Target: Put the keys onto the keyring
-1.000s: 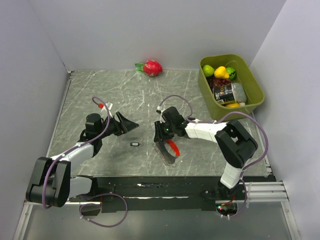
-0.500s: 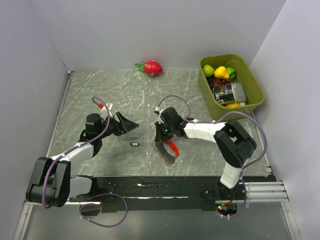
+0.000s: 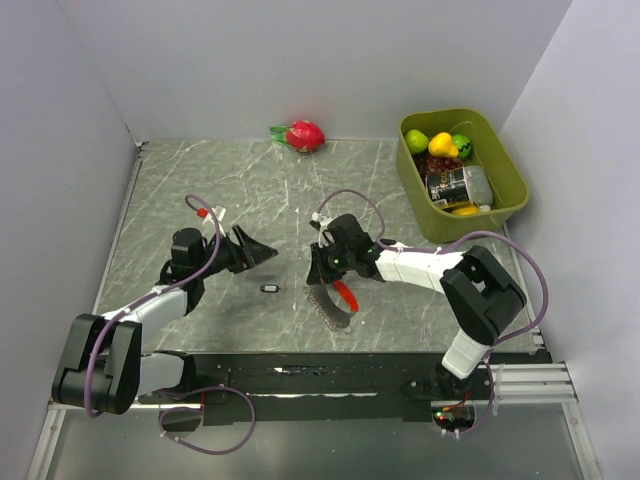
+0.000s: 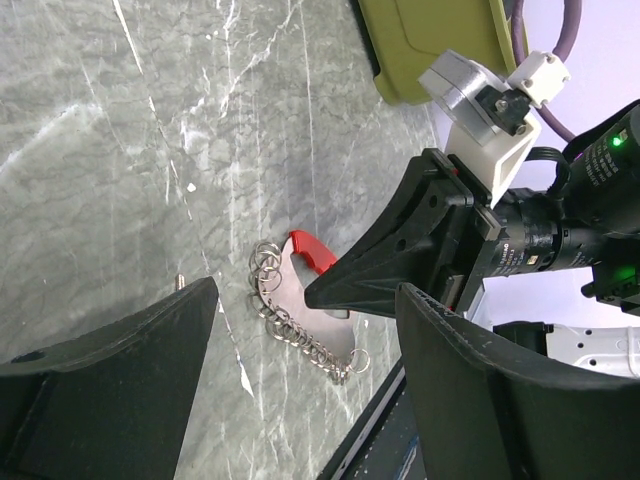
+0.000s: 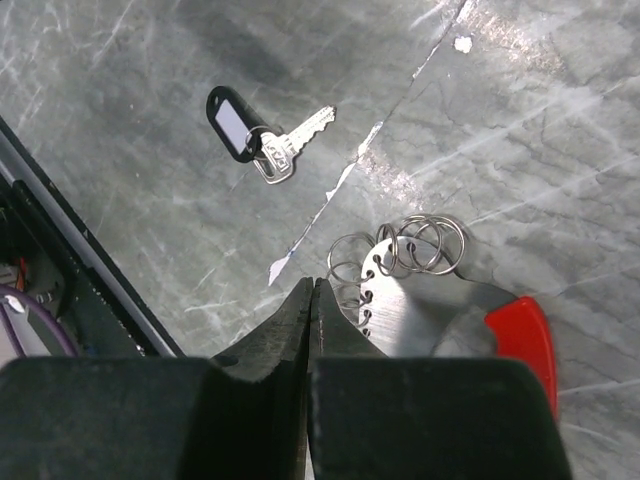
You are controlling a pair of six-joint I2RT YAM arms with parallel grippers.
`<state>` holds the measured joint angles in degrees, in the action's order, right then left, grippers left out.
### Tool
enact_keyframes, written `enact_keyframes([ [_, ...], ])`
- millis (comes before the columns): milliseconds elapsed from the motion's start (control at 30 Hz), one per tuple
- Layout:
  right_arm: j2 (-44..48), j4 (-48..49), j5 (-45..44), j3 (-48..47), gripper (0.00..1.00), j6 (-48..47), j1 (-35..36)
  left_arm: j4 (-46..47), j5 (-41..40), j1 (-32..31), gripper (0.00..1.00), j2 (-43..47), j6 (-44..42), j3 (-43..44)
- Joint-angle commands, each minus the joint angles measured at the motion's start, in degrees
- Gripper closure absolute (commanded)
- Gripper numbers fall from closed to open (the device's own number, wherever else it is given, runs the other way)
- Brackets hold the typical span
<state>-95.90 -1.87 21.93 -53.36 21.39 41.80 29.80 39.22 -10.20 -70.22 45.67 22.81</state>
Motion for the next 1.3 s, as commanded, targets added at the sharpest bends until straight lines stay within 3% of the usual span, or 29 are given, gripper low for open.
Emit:
enact_keyframes([
  [0, 2.2, 0.4, -1.8, -0.3, 0.82, -0.5, -0.2, 3.5, 1.2, 0.2, 0.22, 0.3, -1.4, -0.2],
  [33, 2.4, 0.2, -2.2, -0.6, 0.76, -0.6, -0.3, 3.7, 1.3, 0.2, 0.22, 0.1, -1.4, -0.3],
  [67, 2.5, 0.0, -2.8, -0.7, 0.59, -0.7, -0.2, 3.7, 1.2, 0.2, 0.22, 0.0, -1.3, -0.3],
  [167, 2.2, -1.4, -5.1, -1.5, 0.45, -0.8, -0.2, 3.9, 1.5, 0.2, 0.22, -0.3, -1.3, -0.3],
  [400, -1.0, -2.0, -5.4, -3.1, 0.43, -0.6, -0.2, 4.3, 1.6, 0.2, 0.22, -0.7, -1.2, -0.4],
  [700, -5.8, -1.2, -4.7, -5.4, 0.52, -0.3, -0.1, 4.8, 1.6, 0.1, 0.22, -1.2, -1.2, -0.6],
  [900, -7.0, -1.7, -5.0, -6.3, 0.68, -0.6, -0.1, 5.2, 1.7, 0.1, 0.22, -1.2, -1.0, -0.9],
  [1033, -6.4, -1.6, -4.3, -6.2, 0.91, -0.7, -0.1, 5.2, 1.6, 0.1, 0.22, -1.2, -1.0, -1.1],
  [1100, -5.1, -1.1, -3.7, -5.4, 0.98, -0.7, -0.1, 5.0, 1.6, 0.1, 0.22, -1.1, -1.0, -1.1],
  [1267, -2.0, -0.7, -3.2, -3.9, 1.0, -1.3, -0.1, 4.8, 1.6, 0.0, 0.22, -0.9, -1.2, -1.2],
])
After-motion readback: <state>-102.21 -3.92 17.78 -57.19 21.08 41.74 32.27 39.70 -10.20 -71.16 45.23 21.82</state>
